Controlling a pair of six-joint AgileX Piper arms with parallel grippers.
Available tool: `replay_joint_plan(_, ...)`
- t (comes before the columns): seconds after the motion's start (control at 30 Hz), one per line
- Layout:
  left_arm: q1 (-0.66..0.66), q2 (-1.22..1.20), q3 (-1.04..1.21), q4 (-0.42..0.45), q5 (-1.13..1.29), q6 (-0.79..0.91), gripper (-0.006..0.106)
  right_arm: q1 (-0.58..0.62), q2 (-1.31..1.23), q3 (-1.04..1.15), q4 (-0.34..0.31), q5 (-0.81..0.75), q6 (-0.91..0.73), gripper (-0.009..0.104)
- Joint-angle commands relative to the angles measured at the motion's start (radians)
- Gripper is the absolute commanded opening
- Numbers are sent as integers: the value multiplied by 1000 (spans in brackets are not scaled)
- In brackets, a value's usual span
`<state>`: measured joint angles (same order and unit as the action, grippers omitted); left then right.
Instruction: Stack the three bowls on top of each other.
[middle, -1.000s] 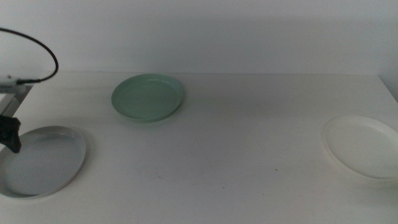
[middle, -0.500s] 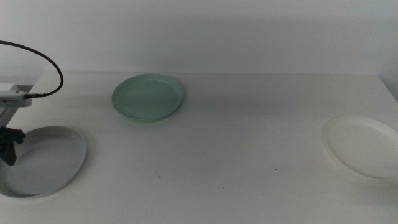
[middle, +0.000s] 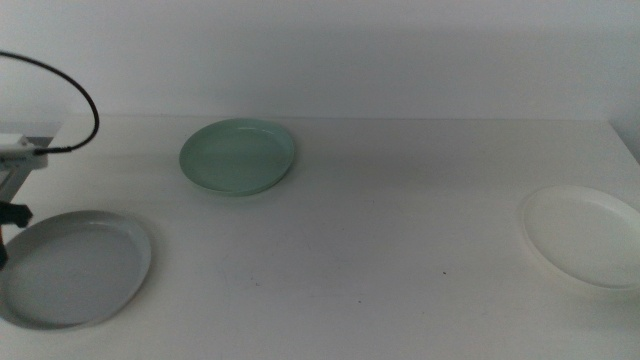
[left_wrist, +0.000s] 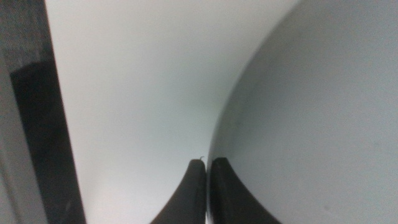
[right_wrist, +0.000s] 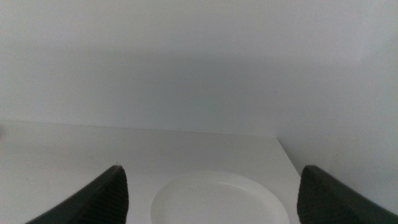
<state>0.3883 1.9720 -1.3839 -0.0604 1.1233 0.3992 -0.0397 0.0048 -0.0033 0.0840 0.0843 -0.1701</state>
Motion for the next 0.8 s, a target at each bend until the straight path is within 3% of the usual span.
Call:
replay_joint_plan(0.0,-1,-68,-26,-7,98,18,-2,-6,-5,3,-1,-10,-6,84)
replay_joint_plan(0.17,-42,-229,-35,-74,98,-10,-2,-6,-5,3,-1,-10,-6,84)
replay_joint_plan(0.3,-160,-295,-68,-104,98,-75,-2,-6,-5,3,-1,-10,-6,84)
replay_joint_plan(0.53,-447,-209,-225,-111,98,-251,-2,-6,-5,3,-1,-10,-6,84)
replay_joint_plan(0.77,-611,-53,-320,-216,76,-330,-2,-6,-5,3,-1,-10,-6,84)
